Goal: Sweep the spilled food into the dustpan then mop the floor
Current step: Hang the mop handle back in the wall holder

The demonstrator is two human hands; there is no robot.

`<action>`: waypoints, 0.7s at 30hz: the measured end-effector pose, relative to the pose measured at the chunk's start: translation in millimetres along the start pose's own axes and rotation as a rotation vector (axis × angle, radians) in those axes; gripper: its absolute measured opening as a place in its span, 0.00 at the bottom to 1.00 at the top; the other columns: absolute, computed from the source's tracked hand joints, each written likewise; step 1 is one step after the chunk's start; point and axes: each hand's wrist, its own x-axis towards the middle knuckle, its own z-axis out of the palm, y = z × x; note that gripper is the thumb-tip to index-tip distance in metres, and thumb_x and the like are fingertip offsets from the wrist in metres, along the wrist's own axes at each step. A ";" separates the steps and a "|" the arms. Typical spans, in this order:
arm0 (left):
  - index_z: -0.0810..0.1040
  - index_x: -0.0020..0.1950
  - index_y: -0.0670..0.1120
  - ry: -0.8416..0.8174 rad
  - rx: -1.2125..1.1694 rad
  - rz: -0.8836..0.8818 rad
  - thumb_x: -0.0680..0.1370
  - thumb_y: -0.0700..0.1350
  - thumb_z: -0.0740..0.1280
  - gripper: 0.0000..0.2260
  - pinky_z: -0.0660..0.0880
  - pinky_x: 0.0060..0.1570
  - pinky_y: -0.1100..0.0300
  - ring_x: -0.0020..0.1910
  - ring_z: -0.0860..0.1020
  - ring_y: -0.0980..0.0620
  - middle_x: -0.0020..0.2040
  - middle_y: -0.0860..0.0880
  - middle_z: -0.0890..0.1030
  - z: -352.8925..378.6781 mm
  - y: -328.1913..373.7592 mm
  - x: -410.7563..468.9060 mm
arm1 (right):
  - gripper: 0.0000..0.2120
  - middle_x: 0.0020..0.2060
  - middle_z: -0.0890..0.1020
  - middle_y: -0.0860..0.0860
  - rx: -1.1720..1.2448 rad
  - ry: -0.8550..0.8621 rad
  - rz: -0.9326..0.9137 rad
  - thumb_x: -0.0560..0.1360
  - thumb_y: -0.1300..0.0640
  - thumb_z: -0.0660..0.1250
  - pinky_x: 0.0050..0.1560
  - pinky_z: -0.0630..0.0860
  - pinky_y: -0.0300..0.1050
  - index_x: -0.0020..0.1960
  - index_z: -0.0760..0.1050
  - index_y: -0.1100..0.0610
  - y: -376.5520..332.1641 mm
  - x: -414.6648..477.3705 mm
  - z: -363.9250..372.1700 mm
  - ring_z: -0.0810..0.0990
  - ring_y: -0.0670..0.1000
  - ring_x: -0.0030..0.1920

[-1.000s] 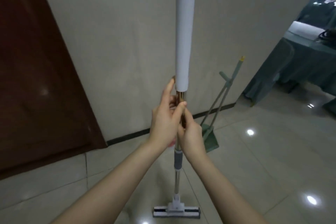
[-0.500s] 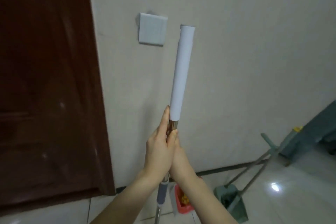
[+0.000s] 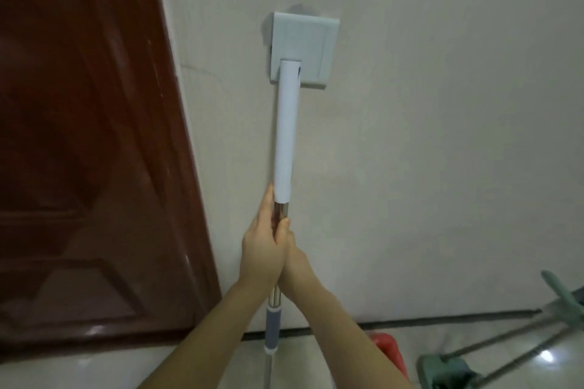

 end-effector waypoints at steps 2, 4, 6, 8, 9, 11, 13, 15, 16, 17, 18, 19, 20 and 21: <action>0.59 0.76 0.58 0.011 -0.005 -0.002 0.78 0.40 0.66 0.31 0.77 0.54 0.61 0.46 0.79 0.61 0.52 0.57 0.80 4.9 -0.6 0.2 | 0.12 0.43 0.75 0.44 -0.127 -0.015 -0.028 0.81 0.55 0.59 0.50 0.78 0.48 0.63 0.70 0.56 7.0 -0.5 -9.7 0.75 0.48 0.45; 0.60 0.76 0.56 0.034 -0.030 -0.037 0.78 0.40 0.65 0.30 0.78 0.52 0.58 0.41 0.77 0.62 0.46 0.58 0.78 12.7 2.4 -3.8 | 0.15 0.50 0.77 0.50 -0.198 -0.075 0.005 0.80 0.50 0.61 0.55 0.77 0.49 0.64 0.69 0.54 23.4 -5.8 -26.8 0.77 0.50 0.49; 0.59 0.77 0.56 0.067 -0.056 -0.081 0.79 0.41 0.65 0.29 0.78 0.53 0.55 0.43 0.78 0.58 0.46 0.58 0.77 19.8 8.8 -10.7 | 0.20 0.58 0.76 0.52 -0.269 -0.096 0.019 0.80 0.46 0.62 0.59 0.74 0.46 0.68 0.68 0.53 45.0 -10.1 -50.4 0.77 0.51 0.57; 0.56 0.78 0.55 0.105 -0.046 -0.109 0.78 0.42 0.66 0.31 0.75 0.59 0.56 0.54 0.77 0.55 0.54 0.55 0.76 28.0 16.3 -20.2 | 0.22 0.60 0.76 0.53 -0.311 -0.109 -0.023 0.80 0.45 0.62 0.59 0.73 0.46 0.69 0.68 0.53 65.2 -15.5 -85.0 0.77 0.52 0.58; 0.56 0.78 0.54 0.131 -0.009 -0.095 0.78 0.41 0.66 0.32 0.72 0.62 0.56 0.60 0.74 0.55 0.59 0.52 0.75 33.6 19.4 -28.0 | 0.21 0.59 0.76 0.53 -0.317 -0.106 -0.056 0.80 0.45 0.62 0.58 0.74 0.47 0.69 0.69 0.54 77.6 -16.5 -103.8 0.77 0.52 0.58; 0.56 0.78 0.52 0.253 0.090 -0.085 0.77 0.39 0.67 0.33 0.69 0.64 0.56 0.65 0.71 0.53 0.65 0.48 0.71 51.0 27.6 -50.5 | 0.20 0.56 0.77 0.53 -0.308 -0.109 -0.112 0.79 0.47 0.63 0.57 0.75 0.47 0.68 0.70 0.54 97.3 -23.9 -146.0 0.78 0.52 0.55; 0.58 0.77 0.49 0.384 0.145 -0.108 0.75 0.37 0.67 0.33 0.69 0.65 0.55 0.65 0.70 0.51 0.66 0.45 0.71 81.9 37.0 -78.8 | 0.18 0.51 0.78 0.51 -0.277 -0.094 -0.147 0.79 0.49 0.64 0.55 0.72 0.44 0.66 0.72 0.55 116.2 -37.0 -190.3 0.77 0.50 0.49; 0.61 0.76 0.46 0.412 0.148 -0.172 0.73 0.35 0.66 0.32 0.69 0.64 0.53 0.63 0.71 0.49 0.64 0.43 0.72 129.0 47.8 -111.3 | 0.15 0.46 0.77 0.49 -0.264 -0.076 -0.166 0.79 0.52 0.65 0.53 0.71 0.42 0.64 0.74 0.56 137.2 -53.4 -238.5 0.76 0.49 0.45; 0.62 0.75 0.46 0.364 0.123 -0.210 0.73 0.35 0.66 0.32 0.70 0.63 0.52 0.62 0.72 0.49 0.62 0.43 0.73 157.4 53.8 -126.4 | 0.15 0.44 0.77 0.48 -0.256 -0.065 -0.159 0.79 0.52 0.65 0.53 0.72 0.43 0.63 0.75 0.56 148.8 -61.7 -263.9 0.76 0.49 0.44; 0.63 0.75 0.47 0.284 0.091 -0.235 0.73 0.35 0.66 0.31 0.73 0.60 0.51 0.59 0.73 0.49 0.60 0.44 0.74 186.7 59.5 -139.7 | 0.14 0.43 0.77 0.48 -0.246 -0.046 -0.148 0.79 0.53 0.65 0.52 0.72 0.44 0.62 0.75 0.56 161.6 -69.2 -288.8 0.76 0.49 0.43; 0.65 0.73 0.48 0.180 0.058 -0.252 0.73 0.35 0.66 0.29 0.74 0.58 0.50 0.56 0.75 0.49 0.56 0.45 0.76 216.9 65.6 -151.7 | 0.13 0.42 0.76 0.47 -0.237 -0.020 -0.133 0.79 0.53 0.65 0.51 0.73 0.44 0.61 0.76 0.55 174.1 -77.3 -314.3 0.76 0.49 0.43; 0.66 0.72 0.48 0.062 0.028 -0.259 0.74 0.36 0.67 0.27 0.76 0.56 0.50 0.52 0.76 0.49 0.53 0.45 0.77 247.0 73.0 -162.4 | 0.12 0.41 0.76 0.47 -0.225 0.015 -0.117 0.79 0.54 0.65 0.50 0.73 0.43 0.61 0.76 0.56 187.1 -85.5 -339.8 0.76 0.49 0.42; 0.68 0.71 0.49 -0.057 0.009 -0.265 0.74 0.36 0.67 0.26 0.76 0.55 0.51 0.50 0.78 0.49 0.51 0.46 0.78 275.3 80.7 -171.6 | 0.12 0.41 0.76 0.47 -0.218 0.055 -0.100 0.79 0.54 0.65 0.48 0.72 0.42 0.60 0.76 0.56 198.1 -94.6 -364.1 0.76 0.48 0.42; 0.69 0.70 0.49 -0.173 -0.010 -0.266 0.75 0.36 0.67 0.25 0.76 0.54 0.53 0.49 0.78 0.49 0.49 0.46 0.79 303.2 89.7 -179.1 | 0.11 0.41 0.77 0.48 -0.213 0.101 -0.082 0.79 0.55 0.65 0.48 0.72 0.40 0.60 0.76 0.56 209.6 -103.9 -388.5 0.76 0.48 0.42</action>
